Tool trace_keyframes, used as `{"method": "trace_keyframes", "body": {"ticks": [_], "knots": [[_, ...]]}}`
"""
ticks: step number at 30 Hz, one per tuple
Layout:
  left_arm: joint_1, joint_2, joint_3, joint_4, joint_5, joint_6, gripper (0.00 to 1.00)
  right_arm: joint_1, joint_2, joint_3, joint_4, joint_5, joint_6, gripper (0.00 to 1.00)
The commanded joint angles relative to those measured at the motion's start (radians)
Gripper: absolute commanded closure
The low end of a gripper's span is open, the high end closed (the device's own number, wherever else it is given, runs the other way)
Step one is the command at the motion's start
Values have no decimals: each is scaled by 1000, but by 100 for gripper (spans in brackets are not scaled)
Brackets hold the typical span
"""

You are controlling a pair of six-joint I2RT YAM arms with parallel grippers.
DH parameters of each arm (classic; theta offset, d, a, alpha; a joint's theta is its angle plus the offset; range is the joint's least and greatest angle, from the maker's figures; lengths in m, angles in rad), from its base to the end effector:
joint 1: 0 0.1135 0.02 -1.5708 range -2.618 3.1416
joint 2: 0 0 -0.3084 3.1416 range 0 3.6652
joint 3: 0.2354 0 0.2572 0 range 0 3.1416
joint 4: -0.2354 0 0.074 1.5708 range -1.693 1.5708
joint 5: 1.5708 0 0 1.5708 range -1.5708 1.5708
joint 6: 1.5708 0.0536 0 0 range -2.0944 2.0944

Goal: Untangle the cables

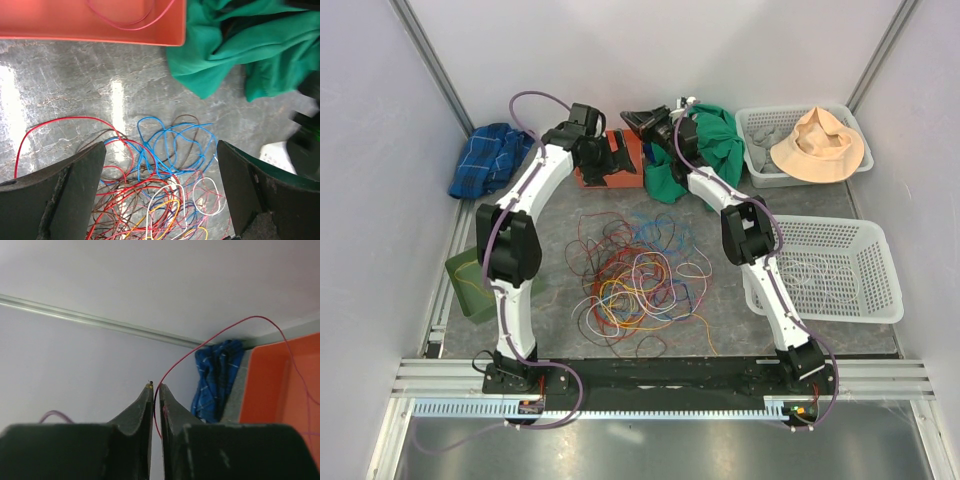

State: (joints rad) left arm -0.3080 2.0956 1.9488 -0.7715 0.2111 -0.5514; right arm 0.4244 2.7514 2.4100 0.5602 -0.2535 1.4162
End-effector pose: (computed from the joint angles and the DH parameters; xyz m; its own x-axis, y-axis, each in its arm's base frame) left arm 0.4802 -0.1645 0.3027 -0.8638 -0.2628 -0.4300 -0.0409 0.8870 -0.4599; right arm 0.6177 0.2938 0.2309 -0.5838 0.7858 -0.2041 -0.2912 0.0320 0.9561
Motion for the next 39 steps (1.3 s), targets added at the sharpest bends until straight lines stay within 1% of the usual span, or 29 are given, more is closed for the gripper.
{"method": "trace_keyframes", "body": {"ticks": [1, 2, 3, 4, 5, 7, 8, 10, 11, 12, 15, 16, 17, 19, 20, 21, 22, 23, 25, 27, 30, 31, 33, 34, 35, 36, 37, 38, 39], "knots": [[1, -94, -4, 14, -10, 41, 0, -4, 30, 47, -71, 14, -89, 85], [3, -100, -1, 12, -16, 36, 0, -4, 37, 67, -86, 13, -100, 82], [6, -104, -1, 15, -19, 31, 0, -6, 45, 72, -94, 11, -111, 77], [7, -112, -2, 14, -27, 25, 0, -4, 48, 77, -101, 4, -118, 68], [9, -117, -5, 14, -30, 24, 0, -4, 50, 81, -109, 0, -126, 51], [13, -124, -16, 15, -42, 16, 0, -6, 44, 81, -124, -7, -152, 37], [17, -132, -24, 15, -44, 15, 0, -3, 39, 81, -132, -15, -163, 24], [21, -143, -36, 24, -47, 4, 0, 0, 19, 80, -167, -18, -206, 15], [24, -149, -40, 32, -49, 1, 0, 2, 8, 75, -183, -20, -226, 5], [29, -154, -50, 35, -44, -4, 0, 7, -18, 69, -207, -20, -243, 2], [33, -167, -67, 51, -36, -12, 0, 16, -111, -6, -267, 2, -322, 2], [35, -173, -70, 55, -36, -15, 1, 19, -142, -67, -284, 19, -385, 2], [37, -175, -79, 60, -36, -18, 0, 22, -204, -93, -310, 39, -419, 2], [40, -192, -94, 77, -39, -30, 0, 34, -265, -156, -393, 106, -495, 2], [40, -198, -112, 84, -39, -35, 0, 37, -313, -166, -428, 131, -569, 2], [41, -215, -120, 99, -41, -39, 0, 45, -335, -172, -497, 178, -598, 2], [41, -224, -129, 112, -39, -51, 0, 47, -361, -210, -516, 198, -621, 2], [41, -236, -149, 121, -38, -56, 0, 47, -422, -241, -523, 218, -657, 2], [41, -271, -172, 158, -38, -76, 0, 47, -485, -335, -522, 267, -684, 2], [41, -296, -211, 187, -35, -88, 0, 50, -570, -380, -526, 286, -715, 2], [40, -364, -281, 245, -27, -107, 0, 51, -688, -501, -525, 315, -717, 2], [38, -380, -303, 282, -24, -105, 0, 53, -725, -591, -517, 321, -714, 2], [17, -434, -367, 313, -22, -101, 0, 72, -838, -701, -476, 339, -714, 2], [1, -450, -385, 322, -36, -75, 0, 86, -876, -818, -467, 365, -730, 2], [-72, -495, -433, 327, -149, -47, 0, 141, -992, -982, -441, 488, -785, 2], [-101, -514, -467, 328, -188, -42, 0, 181, -1062, -1027, -444, 608, -804, 2], [-167, -520, -481, 328, -270, -33, 0, 198, -1094, -1072, -447, 655, -819, 2], [-199, -522, -493, 327, -312, -33, 0, 214, -1124, -1151, -448, 701, -836, 2], [-236, -529, -529, 325, -361, -38, 0, 235, -1177, -1190, -453, 730, -833, 2]]}}
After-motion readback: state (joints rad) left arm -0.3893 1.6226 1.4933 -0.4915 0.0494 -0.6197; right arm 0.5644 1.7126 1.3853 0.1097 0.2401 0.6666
